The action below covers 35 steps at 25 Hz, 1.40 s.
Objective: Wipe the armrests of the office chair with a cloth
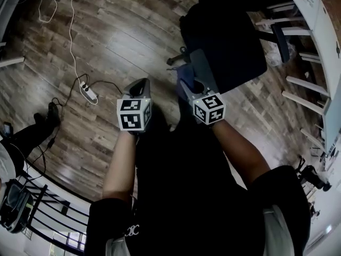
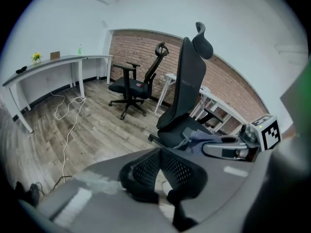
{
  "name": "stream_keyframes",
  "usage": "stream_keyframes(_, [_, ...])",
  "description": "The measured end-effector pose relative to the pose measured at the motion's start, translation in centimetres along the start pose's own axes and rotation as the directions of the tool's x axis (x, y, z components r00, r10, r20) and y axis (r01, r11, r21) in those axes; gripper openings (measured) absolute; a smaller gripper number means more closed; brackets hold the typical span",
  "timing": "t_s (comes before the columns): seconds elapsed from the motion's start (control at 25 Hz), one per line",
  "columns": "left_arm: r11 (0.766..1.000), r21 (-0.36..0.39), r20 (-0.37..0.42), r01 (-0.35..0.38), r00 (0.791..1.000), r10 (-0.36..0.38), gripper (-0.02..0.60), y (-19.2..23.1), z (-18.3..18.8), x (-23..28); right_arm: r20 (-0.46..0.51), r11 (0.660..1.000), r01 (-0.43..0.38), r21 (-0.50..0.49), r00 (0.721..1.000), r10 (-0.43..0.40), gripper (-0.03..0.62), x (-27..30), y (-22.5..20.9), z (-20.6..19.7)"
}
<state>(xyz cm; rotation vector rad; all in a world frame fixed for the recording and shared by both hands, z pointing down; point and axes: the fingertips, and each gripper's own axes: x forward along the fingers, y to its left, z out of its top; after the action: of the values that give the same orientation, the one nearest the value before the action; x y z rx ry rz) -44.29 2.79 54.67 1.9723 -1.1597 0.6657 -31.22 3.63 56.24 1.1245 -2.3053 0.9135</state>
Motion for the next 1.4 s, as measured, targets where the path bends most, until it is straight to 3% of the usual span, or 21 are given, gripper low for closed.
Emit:
stream_keyframes(0.16, [0.999, 0.045, -0.014, 0.016, 1.0, -0.016, 0.005, 3.3, -0.8, -0.2, 0.002, 0.969, 0.183, 0.168, 0.983, -0.186, 0.072, 1.1, 0.1, -2.2])
stream_keyframes(0.32, [0.999, 0.018, -0.046, 0.035, 0.998, -0.034, 0.005, 5.6, -2.5, 0.1, -0.024, 0.897, 0.395, 0.2, 0.917, -0.398, 0.074, 2.3, -1.4, -4.5])
stream_keyframes(0.48, [0.998, -0.017, -0.076, 0.054, 0.996, -0.055, 0.005, 7.0, -4.8, 1.1, -0.081, 0.788, 0.548, 0.283, 0.832, -0.549, 0.074, 3.6, -3.7, -7.4])
stream_keyframes(0.6, [0.998, -0.014, -0.109, 0.061, 0.992, -0.062, 0.005, 7.6, -6.7, 2.0, -0.096, 0.679, 0.627, 0.381, 0.757, -0.646, 0.074, 3.6, -6.1, -9.4])
stream_keyframes(0.68, [0.998, -0.004, -0.133, 0.068, 0.989, -0.068, 0.005, 7.6, -7.8, 2.5, -0.088, 0.6, 0.651, 0.465, 0.708, -0.7, 0.074, 3.2, -7.8, -10.2])
stream_keyframes(0.76, [0.997, 0.013, -0.158, 0.076, 0.985, -0.073, 0.005, 7.5, -8.7, 3.0, -0.038, 0.551, 0.634, 0.542, 0.674, -0.738, 0.074, 2.7, -9.4, -9.9])
stream_keyframes(0.92, [0.993, 0.046, -0.186, 0.105, 0.978, -0.095, 0.005, 7.4, -9.7, 3.9, 0.053, 0.521, 0.604, 0.603, 0.621, -0.782, 0.074, 3.1, -12.3, -8.7])
stream_keyframes(1.0, [0.992, 0.041, -0.2, 0.116, 0.974, -0.105, 0.005, 7.5, -10.3, 4.3, 0.058, 0.525, 0.621, 0.582, 0.612, -0.789, 0.074, 3.9, -13.0, -8.9])
stream_keyframes(1.12, [0.991, 0.023, -0.218, 0.129, 0.968, -0.121, 0.005, 7.9, -11.1, 4.8, 0.038, 0.527, 0.642, 0.556, 0.614, -0.788, 0.074, 4.9, -13.5, -10.1])
stream_keyframes(1.4, [0.991, 0.049, -0.231, 0.123, 0.967, -0.108, 0.005, 9.4, -11.2, 5.4, -0.004, 0.553, 0.643, 0.53, 0.654, -0.757, 0.078, 6.3, -14.7, -11.7])
